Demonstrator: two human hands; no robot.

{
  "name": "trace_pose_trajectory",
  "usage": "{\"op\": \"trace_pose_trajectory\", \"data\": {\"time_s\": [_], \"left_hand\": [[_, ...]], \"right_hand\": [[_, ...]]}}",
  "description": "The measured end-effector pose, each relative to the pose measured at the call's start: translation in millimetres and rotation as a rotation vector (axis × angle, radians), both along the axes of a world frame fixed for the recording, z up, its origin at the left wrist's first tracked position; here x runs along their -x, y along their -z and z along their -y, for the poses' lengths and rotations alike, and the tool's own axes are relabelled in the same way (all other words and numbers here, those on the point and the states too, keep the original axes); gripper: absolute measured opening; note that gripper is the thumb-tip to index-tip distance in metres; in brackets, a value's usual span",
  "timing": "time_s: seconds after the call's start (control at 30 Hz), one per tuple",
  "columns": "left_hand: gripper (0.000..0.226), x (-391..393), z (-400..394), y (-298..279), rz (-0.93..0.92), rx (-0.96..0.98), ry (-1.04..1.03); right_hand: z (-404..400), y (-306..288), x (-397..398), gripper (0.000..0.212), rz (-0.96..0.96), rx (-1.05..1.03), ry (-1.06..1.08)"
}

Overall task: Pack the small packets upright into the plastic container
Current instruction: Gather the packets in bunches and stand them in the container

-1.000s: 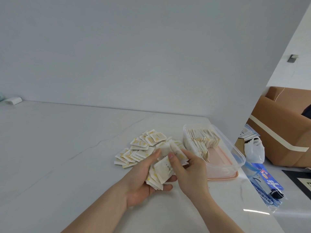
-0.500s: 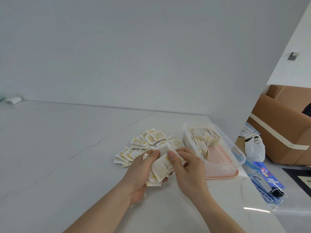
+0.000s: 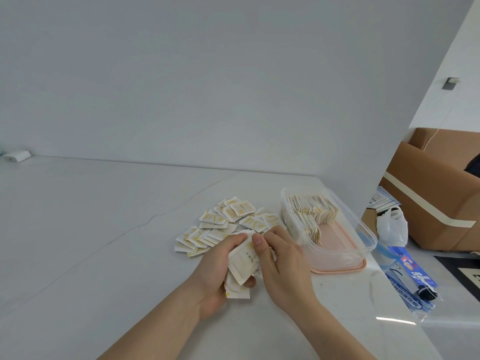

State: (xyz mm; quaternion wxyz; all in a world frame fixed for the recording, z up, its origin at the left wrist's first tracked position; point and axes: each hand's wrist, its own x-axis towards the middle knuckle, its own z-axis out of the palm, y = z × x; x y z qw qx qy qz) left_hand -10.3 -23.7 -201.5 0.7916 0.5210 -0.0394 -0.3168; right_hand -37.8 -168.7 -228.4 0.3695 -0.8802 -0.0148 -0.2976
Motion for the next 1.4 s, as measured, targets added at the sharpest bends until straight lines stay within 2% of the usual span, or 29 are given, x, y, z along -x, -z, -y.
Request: {"op": "trace_pose_trajectory", "data": {"time_s": [0.1,0.23,0.33,0.4,0.47,0.6,0.73,0.87,1.03,1.1,1.2,1.27,1.4], "left_hand": [[0.029,0,0,-1,-0.023,0.041,-0.021],[0.036,2,2,-1,-0.038,0.072,-0.063],[0.044,5,5,0,-0.042,0.073,-0.048],[0.042,6,6,0,-0.042,0.083,-0.055],[0.040,5,4,0,-0.032,0.068,-0.083],[0.041,3,3,2,-0.035,0.000,-0.096],[0.041,5,6,2,-0.053,-0.033,-0.142],[0.035,2,2,-3,-0.088,-0.088,-0.133],[0.060,5,-4,-4,-0.077,-0.081,0.188],[0.065,4,-4,-3,-0.068,-0.073,0.241],[0.068,0,-7,-4,-0.044,-0.038,0.230],[0.068,-2,-8,-6,-0.060,-0.001,0.177],[0.075,-7,-10,-4,-0.113,0.047,0.157]], "right_hand": [[-2,4,-2,0.044,-0.019,-0.049,-0.005],[-5,2,-1,0.037,-0.119,-0.353,-0.018],[-12,4,-2,0.039,-0.177,-0.557,-0.039],[-15,8,-1,0.036,-0.132,-0.467,-0.043],[-13,11,-2,0.034,-0.063,-0.212,0.005],[-5,7,-2,0.044,-0.001,0.079,0.018],[4,-1,-2,0.040,0.205,0.431,0.168],[15,-10,-5,0.035,0.287,0.463,0.234],[22,-9,-7,0.033,0.252,0.493,0.021],[18,-6,-6,0.031,0.218,0.435,-0.031],[16,-11,-1,0.033,0.147,0.194,-0.084],[19,-15,3,0.046,0.059,0.106,-0.176],[12,-18,10,0.119,-0.135,0.289,-0.351]]}}
